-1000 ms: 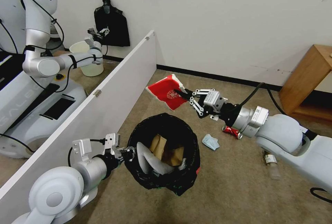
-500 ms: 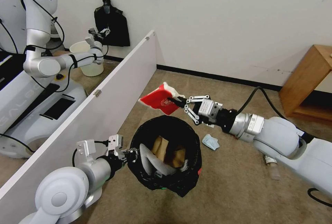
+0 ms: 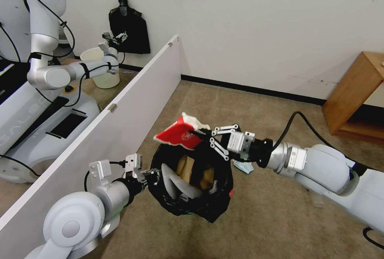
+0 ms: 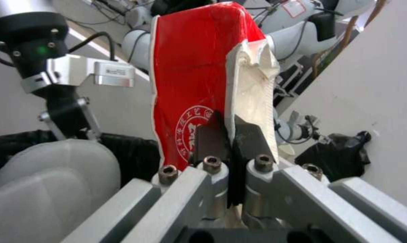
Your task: Pick up the trash bin and place the garbage on the floor into it.
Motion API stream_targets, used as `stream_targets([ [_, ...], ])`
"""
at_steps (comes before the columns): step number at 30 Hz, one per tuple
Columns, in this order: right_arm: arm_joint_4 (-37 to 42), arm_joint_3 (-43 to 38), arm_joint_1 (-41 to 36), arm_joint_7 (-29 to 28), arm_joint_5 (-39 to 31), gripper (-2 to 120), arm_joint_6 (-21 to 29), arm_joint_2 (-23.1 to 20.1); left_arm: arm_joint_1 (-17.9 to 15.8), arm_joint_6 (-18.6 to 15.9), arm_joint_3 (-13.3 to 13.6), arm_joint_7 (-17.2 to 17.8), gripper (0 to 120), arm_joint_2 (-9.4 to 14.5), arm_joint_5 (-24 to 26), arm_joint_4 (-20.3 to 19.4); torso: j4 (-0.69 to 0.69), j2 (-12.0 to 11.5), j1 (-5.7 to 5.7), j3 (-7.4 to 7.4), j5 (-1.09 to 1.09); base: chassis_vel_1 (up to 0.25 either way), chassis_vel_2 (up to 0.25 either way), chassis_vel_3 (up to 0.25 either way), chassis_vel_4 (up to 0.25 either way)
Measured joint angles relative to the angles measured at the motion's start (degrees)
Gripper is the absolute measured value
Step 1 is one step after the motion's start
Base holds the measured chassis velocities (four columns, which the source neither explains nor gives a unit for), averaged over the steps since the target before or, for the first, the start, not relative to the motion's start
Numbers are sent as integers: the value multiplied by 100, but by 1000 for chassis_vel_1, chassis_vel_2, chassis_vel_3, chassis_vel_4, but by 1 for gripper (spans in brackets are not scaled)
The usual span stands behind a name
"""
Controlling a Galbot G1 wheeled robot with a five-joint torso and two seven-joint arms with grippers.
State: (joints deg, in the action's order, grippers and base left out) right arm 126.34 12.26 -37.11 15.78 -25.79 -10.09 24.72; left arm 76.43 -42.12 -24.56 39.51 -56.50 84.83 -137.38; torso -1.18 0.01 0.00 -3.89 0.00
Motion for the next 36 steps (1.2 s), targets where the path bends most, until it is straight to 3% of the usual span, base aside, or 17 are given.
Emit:
stream_targets([
  [36, 284, -91, -300, 107, 176, 0, -63, -118, 140, -2, -129, -3, 0, -163, -110, -13, 0, 0, 0, 0, 0, 0, 0, 0, 0],
])
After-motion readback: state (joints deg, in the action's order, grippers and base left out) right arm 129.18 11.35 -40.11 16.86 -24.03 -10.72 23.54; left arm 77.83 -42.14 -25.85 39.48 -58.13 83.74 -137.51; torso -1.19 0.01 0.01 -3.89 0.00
